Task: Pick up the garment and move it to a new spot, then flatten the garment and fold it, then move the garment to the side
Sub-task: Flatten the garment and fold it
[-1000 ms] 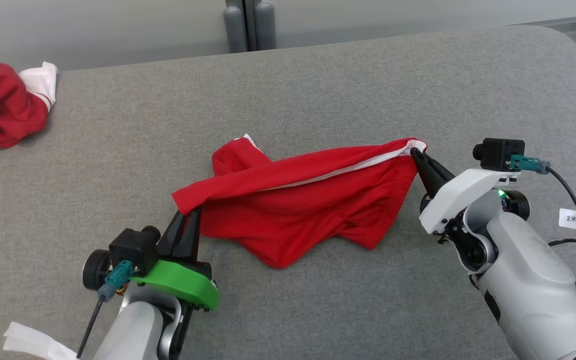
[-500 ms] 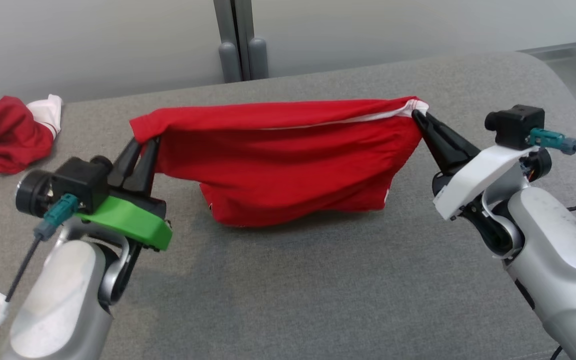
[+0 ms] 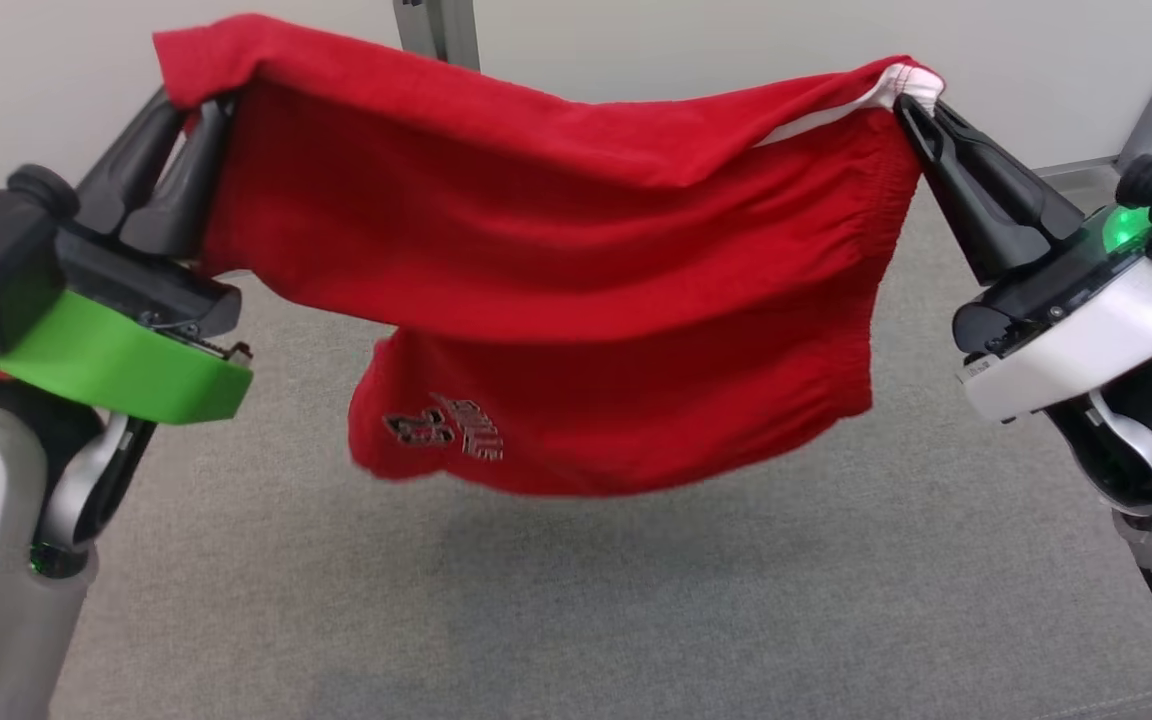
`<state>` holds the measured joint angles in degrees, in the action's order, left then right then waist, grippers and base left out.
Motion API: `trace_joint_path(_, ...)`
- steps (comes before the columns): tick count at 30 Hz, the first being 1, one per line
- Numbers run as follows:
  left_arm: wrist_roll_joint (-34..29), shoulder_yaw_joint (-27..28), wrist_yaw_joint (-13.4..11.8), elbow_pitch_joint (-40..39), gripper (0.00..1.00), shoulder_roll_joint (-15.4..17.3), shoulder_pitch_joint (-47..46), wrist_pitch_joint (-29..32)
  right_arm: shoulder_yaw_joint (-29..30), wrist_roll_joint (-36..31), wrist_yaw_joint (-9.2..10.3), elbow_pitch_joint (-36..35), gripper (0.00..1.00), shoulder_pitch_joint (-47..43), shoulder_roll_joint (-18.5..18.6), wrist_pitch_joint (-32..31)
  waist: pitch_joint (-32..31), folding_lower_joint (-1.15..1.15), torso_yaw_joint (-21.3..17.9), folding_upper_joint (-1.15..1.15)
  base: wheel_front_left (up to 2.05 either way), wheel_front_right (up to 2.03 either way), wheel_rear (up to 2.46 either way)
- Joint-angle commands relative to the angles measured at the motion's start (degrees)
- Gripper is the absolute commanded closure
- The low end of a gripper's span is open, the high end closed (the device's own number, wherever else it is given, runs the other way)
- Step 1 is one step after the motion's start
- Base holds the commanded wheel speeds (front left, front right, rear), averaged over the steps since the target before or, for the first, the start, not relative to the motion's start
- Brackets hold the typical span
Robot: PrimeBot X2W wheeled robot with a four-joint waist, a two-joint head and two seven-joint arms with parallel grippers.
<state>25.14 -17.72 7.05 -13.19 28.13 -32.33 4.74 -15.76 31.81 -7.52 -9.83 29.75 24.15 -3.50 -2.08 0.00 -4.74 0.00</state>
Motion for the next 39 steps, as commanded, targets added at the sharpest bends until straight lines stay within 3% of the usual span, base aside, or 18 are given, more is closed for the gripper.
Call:
trace_joint_path(1, 0.67, 0.68, -0.5, -0.89, 1.0, 0.97, -1.33, 1.07, 1.03, -1.0, 0.06, -2.31, 1.0, -1.16, -0.29, -1.68, -0.13, 0.0, -0.23, 0.0, 0.0, 0.0, 0.0)
trace_joint_path(6, 2.61, 1.93, -1.04, -0.93, 1.0, 1.26, -2.95, 3.85, 2.9, -2.89, 0.06, -6.64, 1.0, -2.28, -1.48, -6.69, 1.21, 0.0, -0.21, 0.0, 0.0, 0.0, 0.0)
trace_joint_path(12, 5.09, 1.68, -0.57, 4.34, 1.0, 0.34, -7.22, 5.2, 1.02, -2.81, 0.06, -3.06, 1.0, 2.91, -4.0, -8.28, 7.57, 0.0, 0.17, 0.0, 0.0, 0.0, 0.0)
trace_joint_path(21, 3.53, 0.34, 0.13, 22.26, 1.0, -2.08, -27.28, 0.39, -1.0, -9.87, 0.06, 19.44, 1.0, 30.12, -10.01, 3.01, 21.24, 0.0, 0.9, 0.0, 0.0, 0.0, 0.0)
trace_joint_path(26, 2.99, 0.03, 0.23, 30.79, 1.0, -4.77, -33.7, -4.97, -3.16, -11.84, 0.07, 31.08, 1.0, 38.38, -12.49, 9.62, 26.71, 0.0, 1.84, 0.0, 0.0, 0.0, 0.0)
trace_joint_path(33, 6.08, -2.75, 0.44, 37.61, 1.0, -7.52, -28.68, -11.22, -9.26, -11.56, 0.06, 42.08, 1.0, 36.36, -13.7, 16.63, 29.92, 0.0, 3.0, 0.0, 0.0, 0.0, 0.0)
trace_joint_path(39, 9.78, -4.61, 0.48, 36.73, 1.0, -6.37, -20.57, -15.52, -12.89, -10.06, 0.06, 42.22, 1.0, 30.48, -12.53, 18.49, 29.56, 0.0, 3.07, 0.0, 0.0, 0.0, 0.0)
